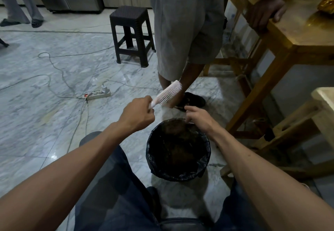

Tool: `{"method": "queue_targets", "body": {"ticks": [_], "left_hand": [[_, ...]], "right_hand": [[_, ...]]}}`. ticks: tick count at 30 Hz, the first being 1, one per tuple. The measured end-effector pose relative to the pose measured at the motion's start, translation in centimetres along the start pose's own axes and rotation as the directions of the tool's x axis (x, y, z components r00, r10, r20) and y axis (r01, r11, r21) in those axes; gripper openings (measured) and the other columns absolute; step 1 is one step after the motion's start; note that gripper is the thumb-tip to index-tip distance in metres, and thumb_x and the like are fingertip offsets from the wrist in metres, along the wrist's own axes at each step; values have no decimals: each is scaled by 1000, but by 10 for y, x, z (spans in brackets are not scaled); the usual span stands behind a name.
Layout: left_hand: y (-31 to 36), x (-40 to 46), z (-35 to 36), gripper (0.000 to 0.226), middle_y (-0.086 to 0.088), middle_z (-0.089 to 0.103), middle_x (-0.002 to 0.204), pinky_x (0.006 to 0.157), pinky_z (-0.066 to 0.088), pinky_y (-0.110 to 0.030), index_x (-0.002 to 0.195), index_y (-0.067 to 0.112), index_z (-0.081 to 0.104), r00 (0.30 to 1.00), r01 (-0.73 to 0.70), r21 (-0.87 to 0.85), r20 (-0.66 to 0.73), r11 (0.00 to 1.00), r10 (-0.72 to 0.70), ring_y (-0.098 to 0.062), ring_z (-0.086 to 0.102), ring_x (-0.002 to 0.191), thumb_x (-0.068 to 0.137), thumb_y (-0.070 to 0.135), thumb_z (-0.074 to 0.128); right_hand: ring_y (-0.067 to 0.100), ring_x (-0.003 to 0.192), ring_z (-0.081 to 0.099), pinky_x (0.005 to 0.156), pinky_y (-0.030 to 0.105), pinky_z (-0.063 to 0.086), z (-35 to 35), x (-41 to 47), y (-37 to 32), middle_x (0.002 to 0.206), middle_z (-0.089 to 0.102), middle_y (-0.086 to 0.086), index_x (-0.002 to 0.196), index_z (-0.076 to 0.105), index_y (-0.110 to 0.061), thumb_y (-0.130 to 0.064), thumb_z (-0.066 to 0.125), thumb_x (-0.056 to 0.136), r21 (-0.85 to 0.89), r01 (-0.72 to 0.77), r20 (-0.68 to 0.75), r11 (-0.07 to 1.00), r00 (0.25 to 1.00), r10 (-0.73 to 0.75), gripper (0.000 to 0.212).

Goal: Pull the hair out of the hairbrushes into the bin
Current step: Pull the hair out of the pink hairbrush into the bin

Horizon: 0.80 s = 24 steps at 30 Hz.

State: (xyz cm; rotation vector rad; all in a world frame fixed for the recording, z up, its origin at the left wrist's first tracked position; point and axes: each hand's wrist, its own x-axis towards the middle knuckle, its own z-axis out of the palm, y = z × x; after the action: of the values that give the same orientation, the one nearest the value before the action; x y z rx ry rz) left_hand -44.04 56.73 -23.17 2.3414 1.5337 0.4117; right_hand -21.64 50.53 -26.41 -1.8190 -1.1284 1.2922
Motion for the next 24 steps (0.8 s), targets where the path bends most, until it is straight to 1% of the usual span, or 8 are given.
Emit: {"method": "queue_targets", "body": {"ticks": [3,7,10,12,17,19,21,24], "left_hand": [[10,-3,8,9,-4,59,73,51,36,-32,94,13,58,999,-51,7,6,999,51,-28,55,63,87,18,56],[18,-4,14,14,-4,63,82,56,36,-33,98,12,60,995,-105,36,5,994,104,-29,57,70,87,18,55],[17,-5,14,16,-5,65,87,57,39,-34,101,12,61,991,-131,56,0,990,131,-29,58,73,87,18,55],[16,-6,14,17,-5,65,89,57,41,-35,103,13,60,989,-148,79,-9,986,150,-30,59,73,88,19,55],[10,-4,12,13,-7,64,85,56,43,-39,99,11,58,997,-65,110,-25,992,69,-31,58,69,90,18,54],[4,-3,10,13,-6,62,79,53,41,-36,99,11,59,999,-16,83,-35,996,19,-31,57,66,89,17,55],[0,-3,8,13,-4,59,74,51,36,-33,99,12,59,999,11,65,-34,998,-9,-30,56,64,88,17,55],[0,-4,8,14,-4,61,75,52,34,-32,100,12,59,1000,6,62,-27,998,-5,-30,57,65,88,18,55]], "right_hand": [[15,119,62,112,43,40,11,1,-10,120,70,-5,100,73,-31,-37,59,74,191,48,35,980,998,-55,30],[14,100,76,92,36,49,19,8,-14,105,80,-1,105,76,-22,-59,68,81,329,11,88,944,995,-43,44],[10,64,70,66,21,55,21,8,-14,77,75,3,93,79,-7,-36,79,87,416,72,-14,907,997,-72,30],[9,54,60,58,18,53,22,7,-12,67,68,3,83,78,-6,-26,81,86,417,107,-72,902,994,-85,21],[11,57,58,67,25,53,15,6,0,58,67,-2,74,79,-9,-18,80,88,381,105,-145,919,988,-52,16],[13,62,61,68,22,53,8,5,8,62,69,-1,77,80,-8,-18,78,89,311,95,-163,946,986,-45,16],[12,71,66,66,15,53,1,3,14,78,76,4,90,80,-6,-11,72,92,176,43,-110,984,994,-24,10],[14,105,67,89,23,54,0,1,14,119,73,3,120,75,-16,6,59,88,-60,-26,34,998,999,28,41]]}}
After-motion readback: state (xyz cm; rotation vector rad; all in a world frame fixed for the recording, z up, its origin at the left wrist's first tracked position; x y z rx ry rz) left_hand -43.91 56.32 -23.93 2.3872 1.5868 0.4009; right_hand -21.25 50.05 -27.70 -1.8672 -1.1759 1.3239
